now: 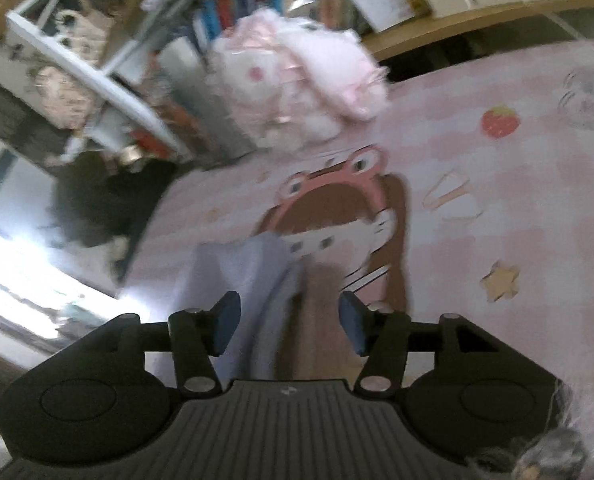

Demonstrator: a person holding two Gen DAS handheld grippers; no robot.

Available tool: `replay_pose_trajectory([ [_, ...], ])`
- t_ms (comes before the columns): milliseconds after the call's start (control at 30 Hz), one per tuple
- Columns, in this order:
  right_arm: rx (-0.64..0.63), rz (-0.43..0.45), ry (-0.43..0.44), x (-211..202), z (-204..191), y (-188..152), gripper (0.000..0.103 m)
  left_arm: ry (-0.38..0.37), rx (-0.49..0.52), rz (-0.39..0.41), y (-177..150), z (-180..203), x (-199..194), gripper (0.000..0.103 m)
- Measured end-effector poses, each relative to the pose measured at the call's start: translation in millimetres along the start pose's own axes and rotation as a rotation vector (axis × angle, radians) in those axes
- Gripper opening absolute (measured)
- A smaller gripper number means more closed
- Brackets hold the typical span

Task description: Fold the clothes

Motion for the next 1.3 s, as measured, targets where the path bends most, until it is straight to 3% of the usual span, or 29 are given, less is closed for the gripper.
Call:
replay_pose_trajectory([
  [167,0.049,-0.097,0.047,9.1,-19.2,-27.3,0.054,0.022,-0.223,0.013,4.5,-44.1,-13.1,0.049],
  [333,0.002,-0.175,-0.015,31.1,-29.6,-48.6,0.051,0.042,-0.42,0.018,5.5,-83.0,-22.0,0.045],
  [367,-0.027,-0.181,-0.021,34.2,-35.4,-50.5,0.026,0.043,-0.424,0.008,2.1,-82.7,-18.2,0.045],
  [400,-0.057,-0.179,-0.018,33.6,-43.3,-50.7,0.016,0.044,-0.429,-0.002,-1.4,-82.3,-14.4,0.045],
  [467,-0.085,-0.151,0.017,25.4,-60.0,-49.4,0.015,0.045,-0.438,-0.022,-8.3,-81.7,-6.8,0.045],
  [567,-0.002,-0.108,0.093,4.6,-62.0,-58.0,0.015,0.058,-0.424,-0.069,-24.3,-77.5,4.0,0.043],
  [667,-0.027,-0.169,-0.061,15.4,-21.4,-79.7,0.019,0.092,-0.337,-0.09,-37.0,-67.1,8.2,0.043],
  [733,-0.017,-0.179,-0.073,19.8,-8.7,-84.6,0.02,0.109,-0.284,-0.087,-37.8,-62.6,5.1,0.045],
  [800,-0.041,-0.151,-0.084,13.9,-17.9,-77.3,0.033,0.116,-0.266,-0.086,-36.0,-61.6,2.9,0.044],
  [867,-0.124,-0.099,-0.103,4.5,-29.8,-66.1,0.038,0.107,-0.269,-0.07,-32.5,-60.5,-1.7,0.044],
  [933,-0.176,-0.074,-0.106,1.5,-38.0,-58.5,0.04,0.09,-0.277,-0.048,-30.3,-58.8,-5.2,0.044],
  [1067,-0.156,-0.105,-0.121,18.3,-32.9,-52.3,0.044,0.076,-0.278,-0.04,-29.4,-54.2,-5.2,0.044],
  [1133,-0.141,-0.11,-0.128,27.7,-27.4,-50.9,0.041,0.077,-0.26,-0.052,-31.0,-51.6,-1.1,0.044],
  [1200,-0.126,-0.116,-0.136,37.1,-21.8,-49.4,0.018,0.08,-0.238,-0.062,-32.4,-48.6,2.8,0.044],
  [1300,-0.226,-0.032,-0.078,23.3,-48.8,-40.0,0.012,0.079,-0.238,-0.069,-33.1,-48.4,6.1,0.044],
])
Point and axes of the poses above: each gripper's, at about its wrist camera, not at the fingertips, and x roughly the way its jaws point, z to its right, y to its top, the point moved 10 cm from there along x, roughly the way its jaws point, and after that the axes turned 10 degrees about y, right-handed, at the moved point
